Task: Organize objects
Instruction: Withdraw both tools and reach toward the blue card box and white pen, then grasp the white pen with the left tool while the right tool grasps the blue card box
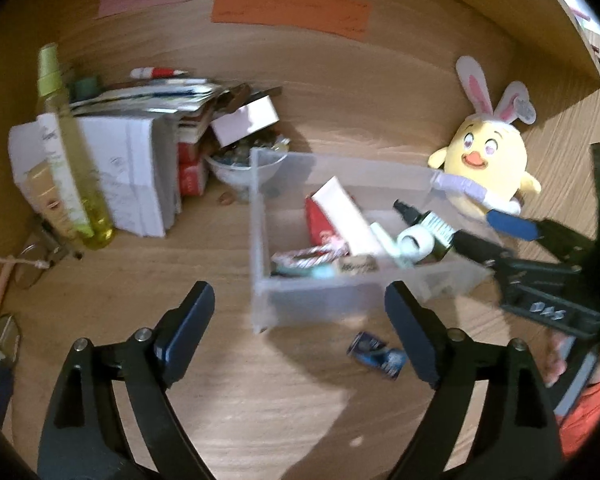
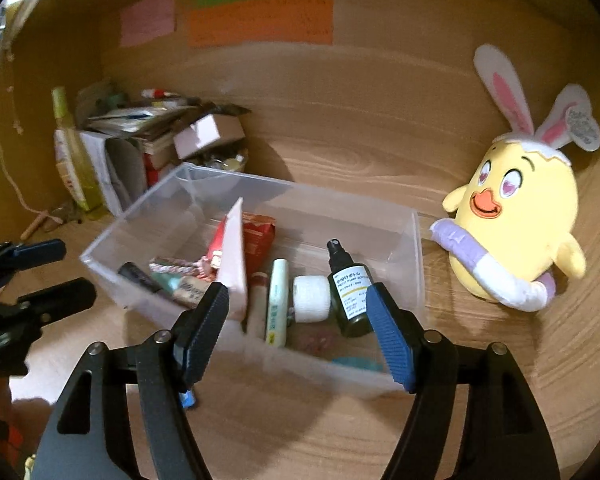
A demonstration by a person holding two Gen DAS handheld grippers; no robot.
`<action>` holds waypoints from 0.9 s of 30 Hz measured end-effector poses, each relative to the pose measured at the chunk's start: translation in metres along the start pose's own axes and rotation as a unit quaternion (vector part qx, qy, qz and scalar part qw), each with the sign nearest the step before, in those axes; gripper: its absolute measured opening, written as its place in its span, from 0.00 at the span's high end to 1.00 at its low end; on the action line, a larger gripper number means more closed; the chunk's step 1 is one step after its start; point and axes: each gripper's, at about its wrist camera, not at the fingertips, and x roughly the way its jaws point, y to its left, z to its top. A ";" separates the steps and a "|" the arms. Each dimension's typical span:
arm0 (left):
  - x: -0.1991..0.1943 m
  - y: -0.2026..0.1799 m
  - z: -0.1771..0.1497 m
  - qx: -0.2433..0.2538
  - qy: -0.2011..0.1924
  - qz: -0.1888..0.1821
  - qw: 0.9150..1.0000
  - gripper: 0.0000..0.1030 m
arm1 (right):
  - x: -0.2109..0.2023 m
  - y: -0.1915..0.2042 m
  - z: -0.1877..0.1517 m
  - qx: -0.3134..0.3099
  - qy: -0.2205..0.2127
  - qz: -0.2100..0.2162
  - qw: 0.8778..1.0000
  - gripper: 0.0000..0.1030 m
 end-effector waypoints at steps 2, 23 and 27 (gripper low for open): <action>-0.005 0.006 -0.006 -0.001 0.004 0.004 1.000 0.14 | -0.008 0.004 -0.004 -0.004 -0.006 0.005 1.000 0.34; -0.028 0.000 -0.083 0.060 0.061 -0.011 0.996 0.11 | 0.048 0.073 -0.060 -0.057 0.109 0.085 0.989 0.59; -0.027 -0.010 -0.091 0.075 0.073 -0.031 0.994 0.11 | 0.051 0.071 -0.059 -0.062 0.108 0.087 0.988 0.76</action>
